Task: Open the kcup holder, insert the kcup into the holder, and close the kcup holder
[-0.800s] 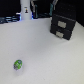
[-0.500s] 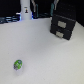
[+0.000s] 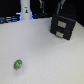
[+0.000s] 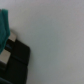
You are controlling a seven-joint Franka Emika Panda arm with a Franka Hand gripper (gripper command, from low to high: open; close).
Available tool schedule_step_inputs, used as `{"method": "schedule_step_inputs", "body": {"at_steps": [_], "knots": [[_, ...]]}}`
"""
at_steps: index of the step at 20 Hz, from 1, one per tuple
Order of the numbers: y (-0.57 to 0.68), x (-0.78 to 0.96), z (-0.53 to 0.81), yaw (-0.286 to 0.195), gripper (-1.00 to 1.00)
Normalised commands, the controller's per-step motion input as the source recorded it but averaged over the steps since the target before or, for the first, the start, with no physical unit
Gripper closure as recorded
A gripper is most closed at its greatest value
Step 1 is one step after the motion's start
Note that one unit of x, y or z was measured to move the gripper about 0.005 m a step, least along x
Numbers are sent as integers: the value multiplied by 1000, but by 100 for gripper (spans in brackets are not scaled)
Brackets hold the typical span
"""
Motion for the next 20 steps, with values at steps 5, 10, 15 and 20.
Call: {"method": "schedule_step_inputs", "body": {"at_steps": [5,10,15,20], "knots": [[541,-329,-93,-207,-100],[626,-345,-107,-177,-100],[690,-354,-132,-149,-100],[656,-304,-215,-134,-100]]}}
